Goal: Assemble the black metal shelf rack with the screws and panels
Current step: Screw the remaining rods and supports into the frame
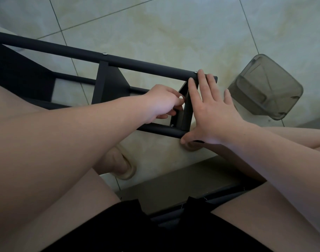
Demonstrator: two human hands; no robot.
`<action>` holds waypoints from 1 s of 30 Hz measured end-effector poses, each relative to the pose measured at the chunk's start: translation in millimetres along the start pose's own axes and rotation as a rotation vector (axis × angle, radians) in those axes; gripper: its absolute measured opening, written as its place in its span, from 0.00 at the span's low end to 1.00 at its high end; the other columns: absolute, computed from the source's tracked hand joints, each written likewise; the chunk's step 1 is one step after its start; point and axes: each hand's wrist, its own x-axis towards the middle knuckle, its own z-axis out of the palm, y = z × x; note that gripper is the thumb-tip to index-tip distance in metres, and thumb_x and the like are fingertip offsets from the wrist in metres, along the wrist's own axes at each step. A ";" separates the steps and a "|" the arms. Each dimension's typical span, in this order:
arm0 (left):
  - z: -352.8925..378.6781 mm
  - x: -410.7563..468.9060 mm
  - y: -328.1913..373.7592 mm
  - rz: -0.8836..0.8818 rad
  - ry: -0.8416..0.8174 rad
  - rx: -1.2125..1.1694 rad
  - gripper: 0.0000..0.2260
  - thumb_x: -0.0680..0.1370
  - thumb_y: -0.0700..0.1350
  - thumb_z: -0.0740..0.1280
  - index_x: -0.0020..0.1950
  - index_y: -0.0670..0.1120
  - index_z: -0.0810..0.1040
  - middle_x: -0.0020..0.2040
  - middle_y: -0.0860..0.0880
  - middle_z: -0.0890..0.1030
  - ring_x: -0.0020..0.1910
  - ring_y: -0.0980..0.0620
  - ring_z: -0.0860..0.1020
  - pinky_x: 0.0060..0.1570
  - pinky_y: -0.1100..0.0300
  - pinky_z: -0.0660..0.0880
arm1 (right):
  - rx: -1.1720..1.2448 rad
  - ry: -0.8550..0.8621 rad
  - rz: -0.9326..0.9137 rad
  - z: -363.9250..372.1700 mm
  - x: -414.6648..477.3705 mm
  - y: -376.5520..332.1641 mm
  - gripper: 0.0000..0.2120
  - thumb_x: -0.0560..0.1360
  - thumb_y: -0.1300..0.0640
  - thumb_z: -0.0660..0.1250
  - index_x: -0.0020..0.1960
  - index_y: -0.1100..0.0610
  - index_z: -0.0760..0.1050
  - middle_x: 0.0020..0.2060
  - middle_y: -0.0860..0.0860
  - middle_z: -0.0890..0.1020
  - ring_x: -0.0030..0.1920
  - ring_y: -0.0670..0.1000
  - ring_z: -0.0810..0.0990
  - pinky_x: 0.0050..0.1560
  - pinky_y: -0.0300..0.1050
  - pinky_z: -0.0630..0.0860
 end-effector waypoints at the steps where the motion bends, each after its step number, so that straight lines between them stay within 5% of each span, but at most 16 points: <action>1: 0.1 -0.3 0.0 0.003 0.001 0.005 0.04 0.80 0.48 0.68 0.54 0.52 0.80 0.47 0.52 0.86 0.43 0.54 0.82 0.45 0.59 0.77 | 0.002 -0.001 0.001 -0.3 0.1 -0.1 0.73 0.61 0.28 0.76 0.80 0.55 0.27 0.78 0.54 0.26 0.79 0.58 0.28 0.79 0.68 0.46; 30: -6.2 -1.1 2.9 -0.057 -0.054 0.062 0.05 0.82 0.48 0.64 0.50 0.52 0.80 0.41 0.54 0.87 0.43 0.53 0.83 0.42 0.59 0.75 | 0.004 -0.002 0.005 -2.3 0.4 -1.6 0.74 0.61 0.27 0.76 0.80 0.55 0.27 0.78 0.55 0.26 0.79 0.58 0.29 0.79 0.68 0.45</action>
